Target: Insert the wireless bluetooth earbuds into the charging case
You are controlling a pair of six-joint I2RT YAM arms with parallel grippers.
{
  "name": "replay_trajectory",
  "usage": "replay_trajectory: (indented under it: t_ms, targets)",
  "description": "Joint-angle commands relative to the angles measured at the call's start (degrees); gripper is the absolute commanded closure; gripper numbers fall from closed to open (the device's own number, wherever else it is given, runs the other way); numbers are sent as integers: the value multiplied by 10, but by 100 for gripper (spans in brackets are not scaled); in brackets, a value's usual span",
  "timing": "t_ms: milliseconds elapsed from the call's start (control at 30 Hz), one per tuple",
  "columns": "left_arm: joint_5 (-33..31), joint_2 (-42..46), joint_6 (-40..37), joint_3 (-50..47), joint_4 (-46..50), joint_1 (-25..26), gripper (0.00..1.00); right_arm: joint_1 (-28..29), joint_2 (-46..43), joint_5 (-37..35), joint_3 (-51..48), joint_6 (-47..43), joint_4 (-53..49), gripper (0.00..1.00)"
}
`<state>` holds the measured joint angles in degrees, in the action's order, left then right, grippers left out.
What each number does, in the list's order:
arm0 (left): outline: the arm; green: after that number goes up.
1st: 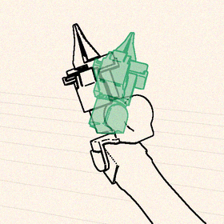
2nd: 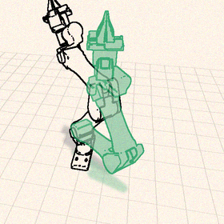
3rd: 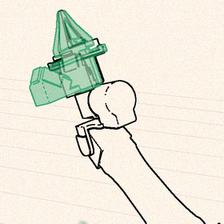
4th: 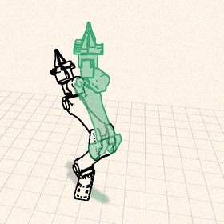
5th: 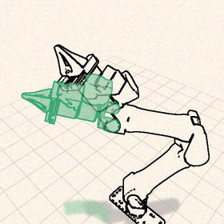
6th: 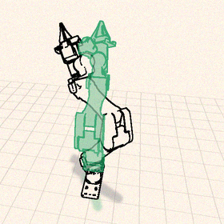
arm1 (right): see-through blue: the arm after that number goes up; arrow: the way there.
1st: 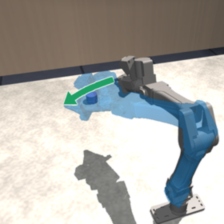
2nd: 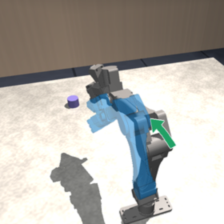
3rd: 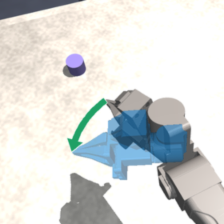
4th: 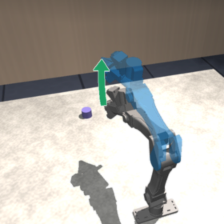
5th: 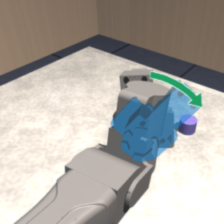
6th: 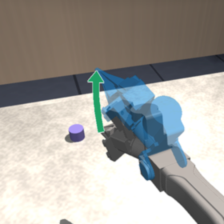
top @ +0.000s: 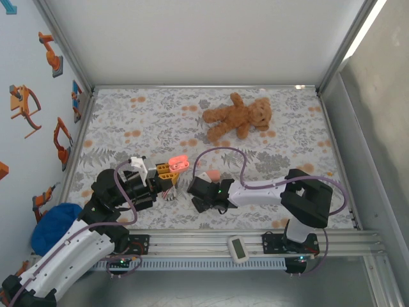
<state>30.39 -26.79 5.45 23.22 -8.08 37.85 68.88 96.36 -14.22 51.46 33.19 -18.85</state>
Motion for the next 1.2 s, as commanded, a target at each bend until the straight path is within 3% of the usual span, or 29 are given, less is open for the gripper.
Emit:
replay_trajectory:
  t_ms: [0,1167]
  targets:
    - [-2,6,-10,-1,-1,2,97,3,9,-6,15,2,-18,30]
    - [-3,6,-7,-2,1,6,97,3,-35,-38,-22,30,-65,36]
